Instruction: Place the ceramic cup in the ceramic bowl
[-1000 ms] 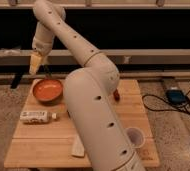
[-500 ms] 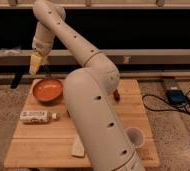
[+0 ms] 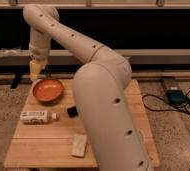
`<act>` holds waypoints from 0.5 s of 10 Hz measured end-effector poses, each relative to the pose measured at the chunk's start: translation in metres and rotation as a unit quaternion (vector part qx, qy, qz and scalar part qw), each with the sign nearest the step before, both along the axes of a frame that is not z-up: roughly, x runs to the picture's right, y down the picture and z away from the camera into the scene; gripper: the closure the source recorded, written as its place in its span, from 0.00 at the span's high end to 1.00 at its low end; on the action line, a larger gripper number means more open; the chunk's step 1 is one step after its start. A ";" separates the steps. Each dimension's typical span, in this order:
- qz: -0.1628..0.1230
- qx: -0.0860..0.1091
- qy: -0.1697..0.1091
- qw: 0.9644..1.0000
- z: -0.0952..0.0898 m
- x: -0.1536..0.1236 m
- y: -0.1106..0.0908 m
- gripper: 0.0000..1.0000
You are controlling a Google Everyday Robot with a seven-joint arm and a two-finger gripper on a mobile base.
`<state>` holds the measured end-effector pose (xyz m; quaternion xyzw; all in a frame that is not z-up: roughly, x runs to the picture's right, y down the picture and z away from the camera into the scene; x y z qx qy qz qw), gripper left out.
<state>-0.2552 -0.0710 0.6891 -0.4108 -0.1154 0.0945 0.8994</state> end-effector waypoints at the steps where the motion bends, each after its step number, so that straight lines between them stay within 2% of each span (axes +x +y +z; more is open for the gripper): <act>1: -0.007 0.009 0.008 1.000 -0.004 0.006 0.010 0.69; 2: -0.012 0.012 0.013 1.000 -0.006 0.009 0.017 0.69; 5: -0.029 0.039 0.059 0.997 -0.012 0.055 0.042 0.69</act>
